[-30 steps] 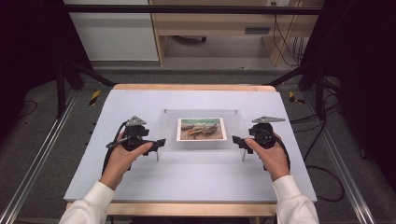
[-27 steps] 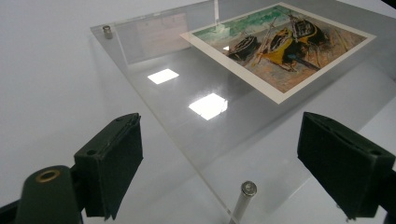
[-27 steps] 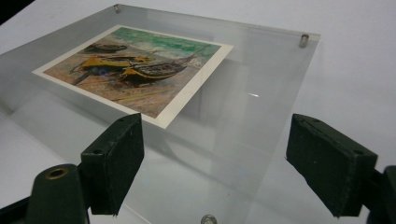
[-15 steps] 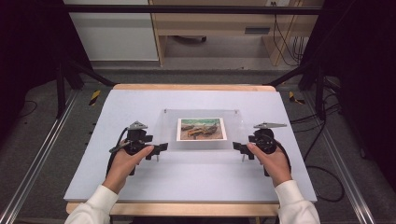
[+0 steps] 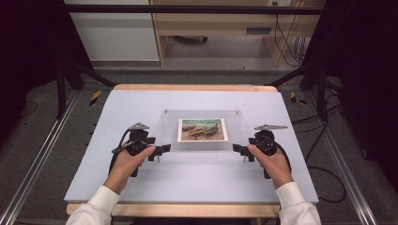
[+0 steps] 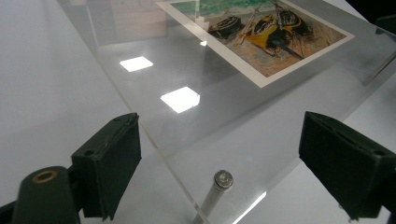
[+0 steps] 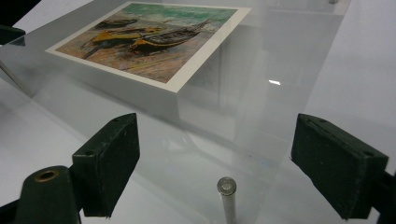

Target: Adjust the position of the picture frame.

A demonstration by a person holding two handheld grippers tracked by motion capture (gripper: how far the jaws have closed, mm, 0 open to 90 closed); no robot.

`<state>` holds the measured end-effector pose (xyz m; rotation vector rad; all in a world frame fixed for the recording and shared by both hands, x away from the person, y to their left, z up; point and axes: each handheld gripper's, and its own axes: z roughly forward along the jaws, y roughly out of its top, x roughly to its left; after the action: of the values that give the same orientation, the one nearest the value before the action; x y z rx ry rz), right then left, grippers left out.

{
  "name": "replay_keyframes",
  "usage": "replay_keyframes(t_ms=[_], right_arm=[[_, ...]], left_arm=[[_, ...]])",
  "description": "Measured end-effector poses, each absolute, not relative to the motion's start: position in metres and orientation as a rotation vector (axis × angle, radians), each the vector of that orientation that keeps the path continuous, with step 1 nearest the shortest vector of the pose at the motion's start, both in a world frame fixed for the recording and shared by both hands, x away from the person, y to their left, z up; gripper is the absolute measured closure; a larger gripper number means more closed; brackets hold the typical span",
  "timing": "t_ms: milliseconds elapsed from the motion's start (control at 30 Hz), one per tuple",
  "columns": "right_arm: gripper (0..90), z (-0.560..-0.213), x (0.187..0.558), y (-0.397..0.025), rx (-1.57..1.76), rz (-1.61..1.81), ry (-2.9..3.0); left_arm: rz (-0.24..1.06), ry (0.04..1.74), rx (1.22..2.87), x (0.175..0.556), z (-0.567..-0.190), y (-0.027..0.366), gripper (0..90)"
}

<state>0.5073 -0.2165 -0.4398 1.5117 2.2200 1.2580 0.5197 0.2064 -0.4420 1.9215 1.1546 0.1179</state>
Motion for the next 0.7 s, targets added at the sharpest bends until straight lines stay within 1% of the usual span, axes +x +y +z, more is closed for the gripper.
replay_keyframes(t_ms=[300,400,467,700], right_arm=[[14.5,-0.443,0.511,-0.219,1.585,1.28,2.222],[14.1,-0.444,0.512,-0.22,1.605,1.295,2.224],[13.9,-0.444,0.513,-0.22,1.611,1.299,2.227],[14.1,-0.445,0.513,-0.221,1.628,1.31,2.225]], left_arm=[[0.053,1.19,1.886,0.522,-0.447,0.208,9.8],[0.003,1.188,1.871,0.522,-0.45,0.208,9.9],[-0.016,1.166,1.897,0.522,-0.452,0.205,9.7],[0.009,1.146,1.921,0.521,-0.452,0.202,8.4]])
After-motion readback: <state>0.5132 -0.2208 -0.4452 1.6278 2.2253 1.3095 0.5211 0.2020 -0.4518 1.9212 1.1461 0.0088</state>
